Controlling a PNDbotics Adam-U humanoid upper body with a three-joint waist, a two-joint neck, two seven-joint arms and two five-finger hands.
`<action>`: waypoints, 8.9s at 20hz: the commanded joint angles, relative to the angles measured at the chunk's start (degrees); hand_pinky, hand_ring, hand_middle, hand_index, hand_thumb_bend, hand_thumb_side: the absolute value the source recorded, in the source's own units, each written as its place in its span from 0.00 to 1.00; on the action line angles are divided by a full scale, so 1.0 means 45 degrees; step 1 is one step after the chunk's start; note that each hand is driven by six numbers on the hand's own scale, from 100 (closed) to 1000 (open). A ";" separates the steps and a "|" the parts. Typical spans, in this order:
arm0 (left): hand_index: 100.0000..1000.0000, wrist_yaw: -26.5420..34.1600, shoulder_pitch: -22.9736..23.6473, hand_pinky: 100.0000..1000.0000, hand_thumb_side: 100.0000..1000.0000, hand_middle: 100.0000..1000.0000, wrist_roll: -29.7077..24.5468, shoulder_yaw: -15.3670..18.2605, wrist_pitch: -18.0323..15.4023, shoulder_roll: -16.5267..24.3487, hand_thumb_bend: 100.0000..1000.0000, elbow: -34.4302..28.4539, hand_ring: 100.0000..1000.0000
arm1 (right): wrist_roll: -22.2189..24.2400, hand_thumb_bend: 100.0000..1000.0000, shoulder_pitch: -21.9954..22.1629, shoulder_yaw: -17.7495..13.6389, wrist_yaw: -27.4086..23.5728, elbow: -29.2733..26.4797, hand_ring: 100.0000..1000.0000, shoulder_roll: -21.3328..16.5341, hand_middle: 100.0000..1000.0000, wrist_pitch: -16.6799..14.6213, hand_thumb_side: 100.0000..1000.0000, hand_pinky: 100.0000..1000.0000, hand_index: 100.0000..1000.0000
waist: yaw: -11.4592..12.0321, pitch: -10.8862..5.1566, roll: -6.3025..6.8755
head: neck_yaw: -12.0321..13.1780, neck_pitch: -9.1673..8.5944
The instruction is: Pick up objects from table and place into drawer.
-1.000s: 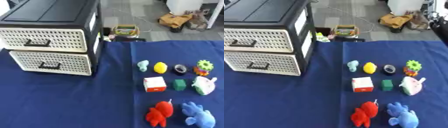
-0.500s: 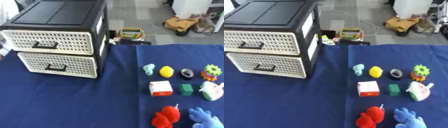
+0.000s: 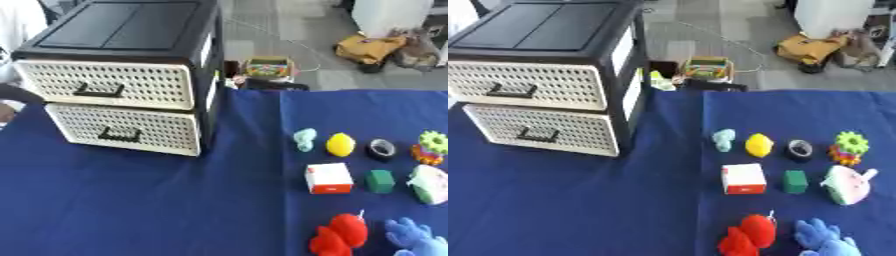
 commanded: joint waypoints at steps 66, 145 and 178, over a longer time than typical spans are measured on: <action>0.82 -0.2881 -0.3349 0.00 1.00 0.00 -0.4483 -0.0580 -0.4472 -0.1824 0.89 0.5208 0.00 | -0.0193 0.00 0.0523 -0.0051 -0.0408 -0.0140 0.62 -0.0116 0.50 0.0313 0.82 0.71 0.74 | -0.0534 -0.0381 0.0747 | -0.0007 -0.0317; 0.71 -1.0589 -0.4432 0.00 1.00 0.00 -0.0482 -0.0680 -0.4472 -0.3792 0.86 0.8495 0.00 | -0.0267 0.00 0.0818 -0.0191 -0.0518 -0.0140 0.61 0.0232 0.47 0.0452 0.83 0.71 0.73 | -0.1005 0.0368 0.0649 | 0.0531 -0.0810; 0.68 -0.9818 -0.2694 0.00 1.00 0.00 0.2776 -0.1230 -0.4472 -0.2586 0.67 0.7608 0.00 | -0.0147 0.00 0.0944 -0.0211 -0.0551 -0.0140 0.61 0.0402 0.47 0.0449 0.83 0.72 0.73 | -0.0686 0.0252 0.0597 | 0.0574 -0.0702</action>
